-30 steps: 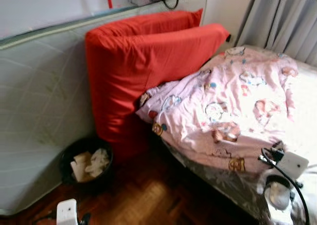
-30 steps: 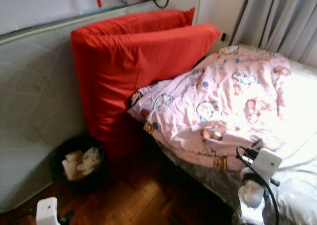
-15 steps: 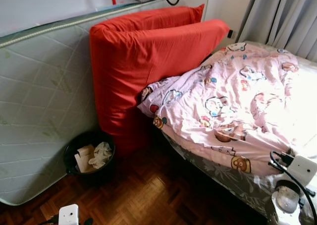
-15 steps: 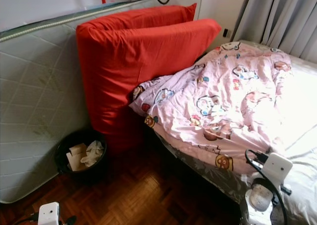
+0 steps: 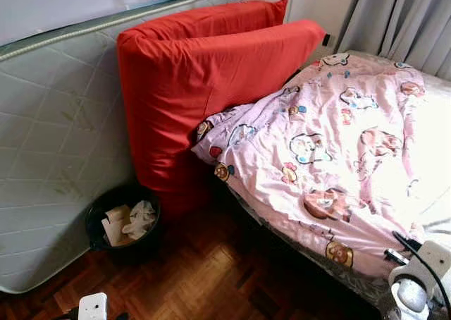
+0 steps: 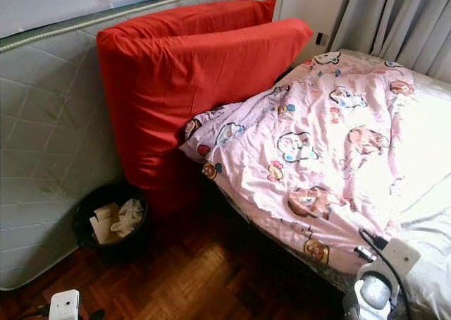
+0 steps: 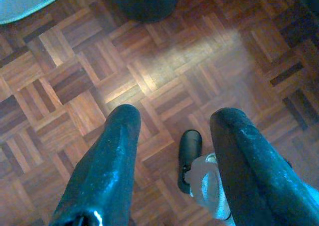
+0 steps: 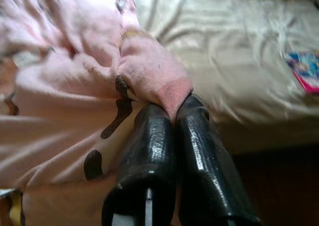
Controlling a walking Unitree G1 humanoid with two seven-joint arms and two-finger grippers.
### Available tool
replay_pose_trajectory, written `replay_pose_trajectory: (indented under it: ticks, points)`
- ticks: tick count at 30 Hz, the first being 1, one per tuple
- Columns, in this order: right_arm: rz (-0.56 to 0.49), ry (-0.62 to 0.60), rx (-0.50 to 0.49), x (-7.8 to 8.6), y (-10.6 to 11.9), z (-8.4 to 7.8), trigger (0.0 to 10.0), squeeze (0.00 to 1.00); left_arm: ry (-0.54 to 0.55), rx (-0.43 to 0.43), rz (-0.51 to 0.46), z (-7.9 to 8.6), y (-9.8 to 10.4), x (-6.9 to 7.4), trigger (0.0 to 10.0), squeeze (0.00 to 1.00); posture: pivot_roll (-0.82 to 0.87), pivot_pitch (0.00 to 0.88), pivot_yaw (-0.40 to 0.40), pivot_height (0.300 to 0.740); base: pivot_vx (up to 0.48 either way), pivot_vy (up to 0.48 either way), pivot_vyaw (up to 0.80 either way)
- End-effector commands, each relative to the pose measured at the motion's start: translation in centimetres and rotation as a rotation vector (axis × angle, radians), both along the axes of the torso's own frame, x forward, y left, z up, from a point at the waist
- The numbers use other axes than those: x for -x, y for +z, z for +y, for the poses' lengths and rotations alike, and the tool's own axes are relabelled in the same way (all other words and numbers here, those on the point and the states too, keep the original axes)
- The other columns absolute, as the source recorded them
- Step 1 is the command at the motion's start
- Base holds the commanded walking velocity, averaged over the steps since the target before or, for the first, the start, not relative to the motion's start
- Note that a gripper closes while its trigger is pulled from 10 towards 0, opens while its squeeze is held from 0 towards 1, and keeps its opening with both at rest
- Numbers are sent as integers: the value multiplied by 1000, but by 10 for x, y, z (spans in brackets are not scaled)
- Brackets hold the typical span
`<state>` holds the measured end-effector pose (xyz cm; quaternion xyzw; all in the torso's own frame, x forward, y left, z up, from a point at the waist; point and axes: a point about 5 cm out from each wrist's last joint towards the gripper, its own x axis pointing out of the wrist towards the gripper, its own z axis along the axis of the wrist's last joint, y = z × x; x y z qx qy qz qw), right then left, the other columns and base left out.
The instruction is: Clean up the room
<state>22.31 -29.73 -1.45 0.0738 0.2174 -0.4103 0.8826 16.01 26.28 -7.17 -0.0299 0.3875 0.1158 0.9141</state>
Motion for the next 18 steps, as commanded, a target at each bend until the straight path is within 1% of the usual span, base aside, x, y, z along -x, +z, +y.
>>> replay_pose_trajectory:
  ticks: [1,3,5,7,8,10,12,13,17,18]
  points:
    - [39,-40,-46,10,-8,-2,10000,0,-11,0,43,1,-4,8,10000,0,61,49,-38,740,0,0,0]
    - [70,-60,-83,16,-15,-2,10000,0,-13,2,44,0,-4,8,10000,0,61,49,-38,740,0,0,0]
    - [92,-76,-100,21,-18,-3,10000,0,-15,4,45,-2,-5,8,10000,0,62,49,-38,740,0,0,0]
    - [143,-68,-107,28,-23,-3,10000,0,-19,5,49,-6,-6,8,10000,0,62,49,-38,740,0,0,0]
    - [143,-68,-107,28,-23,-3,10000,0,-19,5,49,-6,-6,8,10000,0,62,49,-38,740,0,0,0]
    - [164,-88,-135,34,-28,-2,10000,0,-23,6,51,-10,-7,7,10000,0,61,47,-37,740,0,0,0]
    - [173,-97,-147,37,-31,-2,10000,0,-24,6,52,-12,-8,7,10000,0,62,47,-37,740,0,0,0]
    - [178,-120,-171,41,-33,-2,10000,0,-27,7,52,-13,-8,7,10000,0,62,47,-37,740,0,0,0]
    - [182,-118,-176,43,-34,-2,10000,0,-29,8,52,-14,-8,7,10000,0,59,40,-35,740,0,0,0]
    - [185,-117,-175,43,-35,-1,10000,55,-30,8,52,-14,-8,7,10000,0,57,38,-35,740,0,0,0]
